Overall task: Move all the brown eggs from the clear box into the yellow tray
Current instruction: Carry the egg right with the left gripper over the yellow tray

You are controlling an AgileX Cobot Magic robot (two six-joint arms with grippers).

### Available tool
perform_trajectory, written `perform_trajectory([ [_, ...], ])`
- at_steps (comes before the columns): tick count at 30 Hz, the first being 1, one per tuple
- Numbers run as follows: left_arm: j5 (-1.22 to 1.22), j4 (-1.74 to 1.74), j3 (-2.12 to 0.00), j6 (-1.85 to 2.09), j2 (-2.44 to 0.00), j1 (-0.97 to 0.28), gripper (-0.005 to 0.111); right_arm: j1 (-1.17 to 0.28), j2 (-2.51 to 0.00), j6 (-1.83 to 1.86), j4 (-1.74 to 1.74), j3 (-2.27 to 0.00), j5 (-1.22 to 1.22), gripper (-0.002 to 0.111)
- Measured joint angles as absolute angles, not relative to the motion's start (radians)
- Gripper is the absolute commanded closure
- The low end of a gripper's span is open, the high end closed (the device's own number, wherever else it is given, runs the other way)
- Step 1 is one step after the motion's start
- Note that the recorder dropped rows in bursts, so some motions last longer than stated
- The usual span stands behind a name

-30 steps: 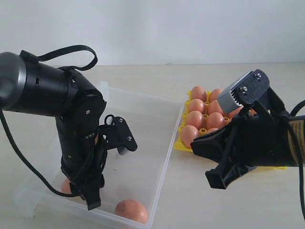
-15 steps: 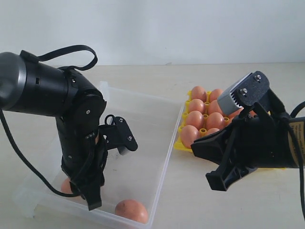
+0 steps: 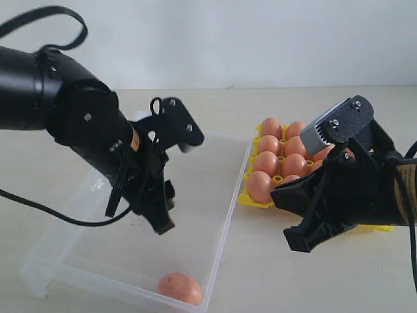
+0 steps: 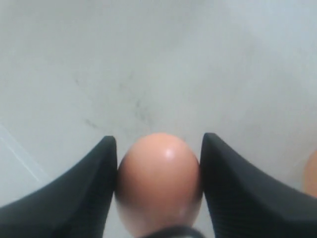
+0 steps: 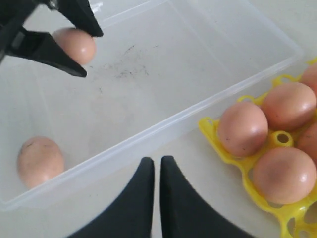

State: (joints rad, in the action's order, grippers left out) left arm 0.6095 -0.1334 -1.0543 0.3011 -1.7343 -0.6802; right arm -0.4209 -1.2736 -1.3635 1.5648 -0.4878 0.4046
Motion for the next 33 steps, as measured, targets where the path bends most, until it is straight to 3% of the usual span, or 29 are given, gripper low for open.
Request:
perform_trajectory([
  [9, 0.315, 0.243, -1.023, 0.571, -1.640, -0.680, 0.103, -0.421, -1.216, -1.389, 1.525, -0.488, 0.273, 0.108],
  [17, 0.236, 0.680, -0.964, 0.995, -1.640, -0.680, 0.103, -0.421, -0.966, -1.434, 1.524, -0.480, 0.241, 0.108],
  [19, 0.234, 0.973, -0.962, 1.266, -1.640, -0.680, 0.103, -0.421, -0.852, -1.455, 1.524, -0.457, 0.225, 0.108],
  [23, 0.414, 1.605, -0.962, 1.942, -1.659, -0.680, 0.103, -0.421, -0.689, -1.506, 1.524, -0.424, 0.237, 0.108],
  [33, 0.734, 1.725, -1.192, 2.124, -1.980, -0.680, 0.103, -0.421, -0.614, -1.560, 1.566, -0.397, 0.325, 0.108],
])
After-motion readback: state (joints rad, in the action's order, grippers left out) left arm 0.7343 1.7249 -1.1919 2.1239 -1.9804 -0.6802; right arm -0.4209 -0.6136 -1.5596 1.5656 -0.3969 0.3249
